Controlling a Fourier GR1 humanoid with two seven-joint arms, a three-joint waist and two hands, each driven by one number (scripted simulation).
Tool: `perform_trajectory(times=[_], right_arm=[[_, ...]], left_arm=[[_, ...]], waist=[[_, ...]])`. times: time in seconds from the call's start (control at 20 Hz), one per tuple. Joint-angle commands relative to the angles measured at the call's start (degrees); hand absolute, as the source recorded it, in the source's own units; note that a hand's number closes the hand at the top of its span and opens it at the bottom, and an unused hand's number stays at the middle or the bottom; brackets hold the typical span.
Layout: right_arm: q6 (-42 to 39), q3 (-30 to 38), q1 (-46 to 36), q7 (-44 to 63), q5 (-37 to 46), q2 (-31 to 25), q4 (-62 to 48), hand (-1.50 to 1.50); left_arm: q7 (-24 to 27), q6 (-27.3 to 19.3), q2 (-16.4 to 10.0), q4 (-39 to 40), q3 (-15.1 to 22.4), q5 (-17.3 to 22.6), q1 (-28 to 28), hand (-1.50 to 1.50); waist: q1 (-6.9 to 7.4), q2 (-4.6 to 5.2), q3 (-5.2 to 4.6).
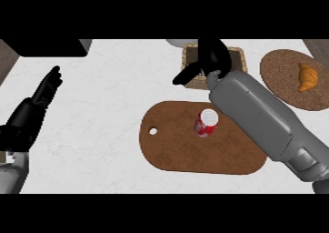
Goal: Pick the can from the cutting board and place it in the basket
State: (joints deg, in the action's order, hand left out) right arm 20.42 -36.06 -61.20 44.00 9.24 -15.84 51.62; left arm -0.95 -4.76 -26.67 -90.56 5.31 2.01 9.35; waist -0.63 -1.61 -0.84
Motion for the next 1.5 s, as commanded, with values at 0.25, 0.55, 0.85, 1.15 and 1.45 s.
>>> perform_trajectory(times=[0.25,0.55,0.85,1.15,1.45], right_arm=[[-36.3,2.6,-15.1,24.0,-14.1,-3.9,2.9,-1.50],[-40.0,3.5,-13.7,30.5,-19.3,-5.1,4.5,-1.50],[-41.6,2.6,-9.9,29.9,-22.0,-8.9,7.9,-1.50],[-39.8,-2.2,-4.7,29.1,-21.0,-6.7,8.4,-1.50],[-40.9,-3.9,1.1,26.8,-21.6,-9.1,9.7,-1.50]], left_arm=[[2.3,0.8,-0.1,2.4,-1.5,0.5,-0.1,0.00],[3.6,1.1,0.1,3.1,-2.2,-0.1,0.6,0.00],[1.5,1.7,1.0,-0.1,-1.3,-0.1,-1.9,0.00],[0.3,1.2,1.8,-0.4,-1.7,-0.8,0.2,0.00],[1.6,1.5,1.9,3.8,-3.3,-1.3,1.9,0.00]], waist=[[-0.39,0.70,0.65],[-0.46,1.04,0.78],[-0.01,1.01,0.83],[0.12,1.20,0.81],[-0.28,1.37,0.81]])
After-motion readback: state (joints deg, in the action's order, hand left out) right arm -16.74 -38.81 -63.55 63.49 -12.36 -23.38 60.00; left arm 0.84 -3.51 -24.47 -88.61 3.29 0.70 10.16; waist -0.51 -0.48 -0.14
